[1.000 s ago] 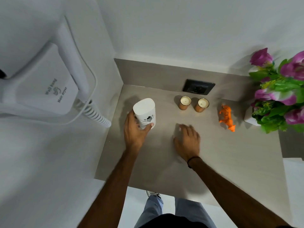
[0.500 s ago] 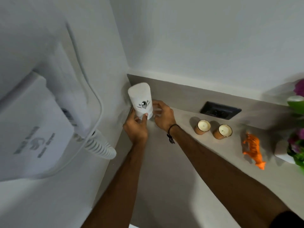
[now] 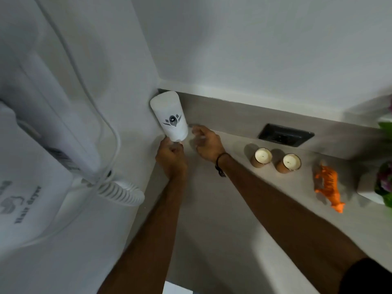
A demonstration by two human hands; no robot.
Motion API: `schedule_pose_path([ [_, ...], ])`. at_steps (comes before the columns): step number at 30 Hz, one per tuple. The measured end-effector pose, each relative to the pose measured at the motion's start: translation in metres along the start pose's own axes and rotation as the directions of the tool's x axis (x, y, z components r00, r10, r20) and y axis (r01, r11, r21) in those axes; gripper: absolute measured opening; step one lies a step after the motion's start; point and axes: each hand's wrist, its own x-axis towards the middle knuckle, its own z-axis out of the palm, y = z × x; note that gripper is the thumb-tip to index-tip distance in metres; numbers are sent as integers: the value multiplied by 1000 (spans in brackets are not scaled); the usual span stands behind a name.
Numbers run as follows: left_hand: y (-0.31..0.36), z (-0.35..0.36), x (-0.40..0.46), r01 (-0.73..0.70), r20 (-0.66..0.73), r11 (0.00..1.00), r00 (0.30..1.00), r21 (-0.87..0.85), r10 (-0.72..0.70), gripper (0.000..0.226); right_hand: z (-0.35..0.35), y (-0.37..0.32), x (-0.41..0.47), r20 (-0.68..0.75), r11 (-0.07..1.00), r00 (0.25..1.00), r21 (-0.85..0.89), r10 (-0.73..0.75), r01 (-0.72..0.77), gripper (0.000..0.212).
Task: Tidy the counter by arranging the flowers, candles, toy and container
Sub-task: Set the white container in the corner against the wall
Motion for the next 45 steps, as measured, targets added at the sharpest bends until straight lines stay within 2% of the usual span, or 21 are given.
schedule_pose_path([
  [2,-11,1,-26,-2,72,1000,997,27,0,18,-11,28,-45,-77,997,997,-81,2,-8,44],
  [4,-23,6,-55,53,255,999,966,1,-51,19,-27,62,-99,-205,986,978,-148,49,-80,27],
  [5,-26,11,-69,87,373,996,925,-18,-74,20,-39,79,-125,-305,981,948,-138,90,-137,21],
  [6,-27,16,-83,78,471,997,880,-16,-62,28,-52,93,-148,-417,976,900,-105,130,-190,18],
  [8,-21,28,-106,-73,608,997,793,16,48,48,-83,114,-173,-601,966,768,25,221,-257,21],
  [10,-4,44,-124,-168,683,986,720,6,119,63,-110,124,-178,-672,944,666,178,324,-280,36],
  [12,16,60,-136,-192,691,981,708,-10,146,64,-129,128,-168,-674,934,649,213,352,-286,55],
  [14,32,74,-142,-249,667,968,717,-29,204,56,-140,130,-153,-669,947,675,157,311,-281,64],
  [16,42,85,-144,-309,650,950,716,-32,255,49,-150,130,-140,-679,959,692,61,243,-277,63],
  [19,51,98,-142,-321,607,947,757,22,242,46,-162,128,-128,-710,957,686,-59,159,-284,58],
  [23,56,112,-135,-332,584,940,779,77,227,49,-173,128,-115,-760,950,630,-56,159,-307,56],
  [28,48,117,-131,-370,580,924,775,95,251,55,-182,127,-106,-758,947,635,-76,148,-311,56],
  [31,43,114,-134,-396,585,905,775,154,239,69,-185,123,-115,-756,942,644,-120,117,-313,60],
  [33,31,103,-144,-441,626,870,748,219,222,80,-188,120,-132,-769,932,638,-204,38,-300,55],
  [34,21,95,-153,-501,663,828,712,250,231,82,-191,120,-143,-764,917,645,-262,-6,-301,51],
  [36,-3,74,-171,-670,757,683,598,291,264,84,-199,124,-164,-759,865,646,-375,-80,-333,43],
  [38,-25,56,-185,-787,810,540,508,298,293,83,-209,131,-179,-798,840,597,-378,-82,-390,35],
  [41,-34,49,-190,-816,821,496,484,298,302,82,-215,140,-188,-853,868,522,-260,0,-424,21],
  [43,-33,51,-188,-820,823,478,486,314,293,82,-216,141,-184,-856,876,507,-162,105,-454,23],
  [45,-33,52,-188,-819,823,470,494,331,282,82,-218,138,-174,-862,879,486,-111,148,-464,25],
])
